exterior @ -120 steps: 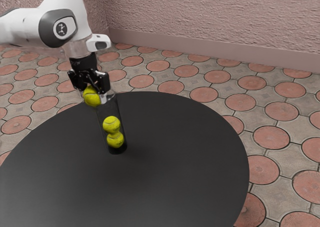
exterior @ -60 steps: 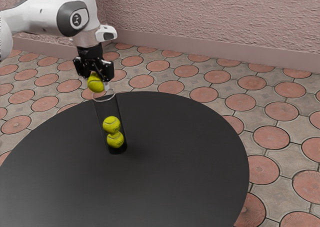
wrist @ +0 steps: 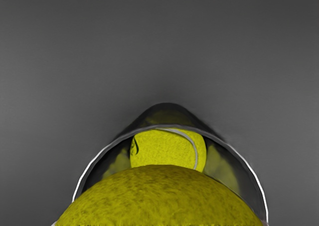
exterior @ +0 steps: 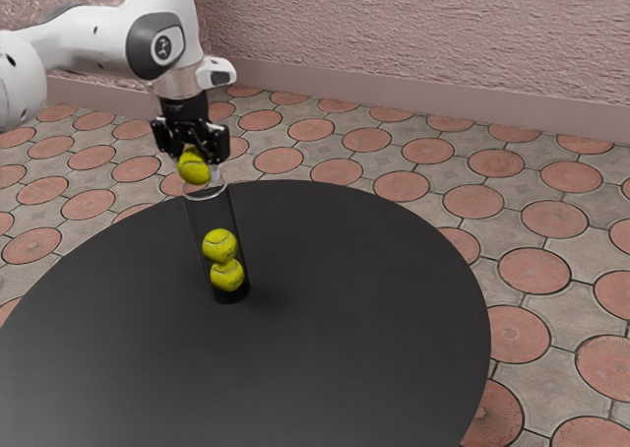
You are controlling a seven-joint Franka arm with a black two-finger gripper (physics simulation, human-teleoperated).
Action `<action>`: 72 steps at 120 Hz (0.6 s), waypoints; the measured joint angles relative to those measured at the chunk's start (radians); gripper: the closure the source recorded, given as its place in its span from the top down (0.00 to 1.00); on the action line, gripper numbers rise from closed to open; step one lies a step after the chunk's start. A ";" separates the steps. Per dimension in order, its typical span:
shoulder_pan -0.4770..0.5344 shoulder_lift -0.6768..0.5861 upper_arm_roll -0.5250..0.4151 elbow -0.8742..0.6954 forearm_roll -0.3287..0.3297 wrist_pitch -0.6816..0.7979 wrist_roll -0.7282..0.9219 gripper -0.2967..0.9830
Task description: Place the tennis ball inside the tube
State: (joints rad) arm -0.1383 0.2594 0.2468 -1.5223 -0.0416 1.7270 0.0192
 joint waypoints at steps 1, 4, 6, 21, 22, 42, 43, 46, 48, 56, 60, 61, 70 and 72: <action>0.000 0.001 0.000 0.000 0.000 0.001 0.000 0.55; 0.000 0.002 0.000 0.000 -0.001 0.002 0.000 0.58; 0.000 0.002 0.000 0.000 -0.001 0.003 0.000 0.59; 0.000 0.007 0.000 0.000 -0.006 0.007 0.000 0.67; 0.000 0.007 0.000 0.000 -0.006 0.008 0.000 0.67; 0.001 -0.054 -0.013 -0.024 -0.009 -0.014 0.001 0.72; 0.001 -0.062 -0.016 -0.026 -0.009 -0.018 0.001 0.73; -0.001 -0.094 -0.028 -0.038 -0.009 -0.030 0.002 0.73; -0.004 -0.115 -0.034 -0.046 -0.009 -0.038 0.002 0.73; -0.011 -0.185 -0.058 -0.061 -0.007 -0.077 0.003 0.74; -0.017 -0.204 -0.064 -0.061 -0.005 -0.093 0.003 0.75; -0.019 -0.207 -0.066 -0.061 -0.005 -0.097 0.003 0.75; -0.032 -0.224 -0.071 -0.054 -0.002 -0.123 0.004 0.75; -0.034 -0.226 -0.071 -0.053 -0.002 -0.128 0.004 0.75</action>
State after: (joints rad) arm -0.1726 0.0336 0.1758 -1.5752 -0.0431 1.5989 0.0230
